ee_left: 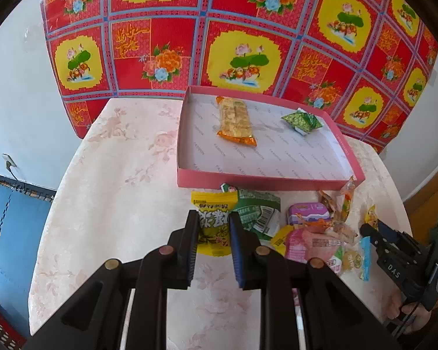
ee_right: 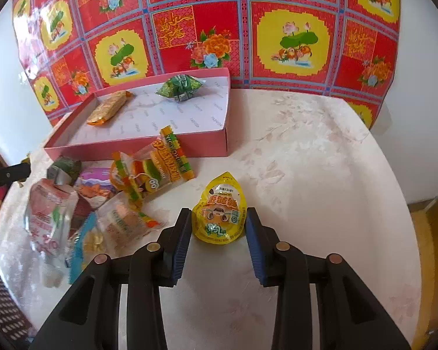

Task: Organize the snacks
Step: 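Carry the candy pack and jelly cup into the pink tray with both tools, then open both tools to drop the snacks in the tray and withdraw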

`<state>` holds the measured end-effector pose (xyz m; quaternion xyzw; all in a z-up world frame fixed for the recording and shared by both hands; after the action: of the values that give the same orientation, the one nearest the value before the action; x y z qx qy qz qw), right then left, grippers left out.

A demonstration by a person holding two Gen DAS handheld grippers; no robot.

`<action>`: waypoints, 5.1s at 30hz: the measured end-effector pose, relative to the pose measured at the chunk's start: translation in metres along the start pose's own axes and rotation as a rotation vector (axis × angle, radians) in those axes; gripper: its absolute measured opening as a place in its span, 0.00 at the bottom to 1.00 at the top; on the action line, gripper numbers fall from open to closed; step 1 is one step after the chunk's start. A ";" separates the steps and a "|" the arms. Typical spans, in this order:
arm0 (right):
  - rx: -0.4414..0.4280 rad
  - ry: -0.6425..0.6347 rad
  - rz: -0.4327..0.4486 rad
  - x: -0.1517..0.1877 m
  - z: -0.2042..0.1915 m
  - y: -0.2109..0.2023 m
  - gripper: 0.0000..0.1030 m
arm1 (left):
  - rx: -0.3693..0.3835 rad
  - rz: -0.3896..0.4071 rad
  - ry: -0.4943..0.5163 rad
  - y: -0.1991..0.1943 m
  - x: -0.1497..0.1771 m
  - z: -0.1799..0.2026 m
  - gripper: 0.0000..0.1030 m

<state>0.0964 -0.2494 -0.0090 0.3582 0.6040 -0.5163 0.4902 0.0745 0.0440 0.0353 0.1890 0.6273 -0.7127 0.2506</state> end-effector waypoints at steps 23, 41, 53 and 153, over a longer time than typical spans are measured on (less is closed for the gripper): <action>-0.128 -0.078 0.062 -0.065 -0.017 -0.054 0.37 | 0.023 0.063 0.050 -0.024 -0.037 0.016 0.21; -0.131 -0.082 0.073 -0.117 -0.021 -0.027 0.37 | -0.010 0.050 0.073 0.011 -0.068 0.024 0.21; -0.141 -0.046 0.033 -0.124 -0.017 0.015 0.37 | -0.024 -0.036 0.047 0.058 -0.069 0.014 0.21; -0.107 0.092 -0.051 -0.066 -0.021 -0.007 0.60 | 0.016 -0.077 0.042 0.030 -0.021 0.028 0.52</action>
<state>0.1021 -0.2253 0.0565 0.3395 0.6615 -0.4787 0.4670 0.1101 0.0159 0.0278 0.1816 0.6337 -0.7226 0.2081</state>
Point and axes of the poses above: each gripper's, at about its wrist camera, not at the fingertips, and y roughly the way its jaws point, z to its right, x to its underside, the point moved 2 cm from there along y, roughly the way its jaws point
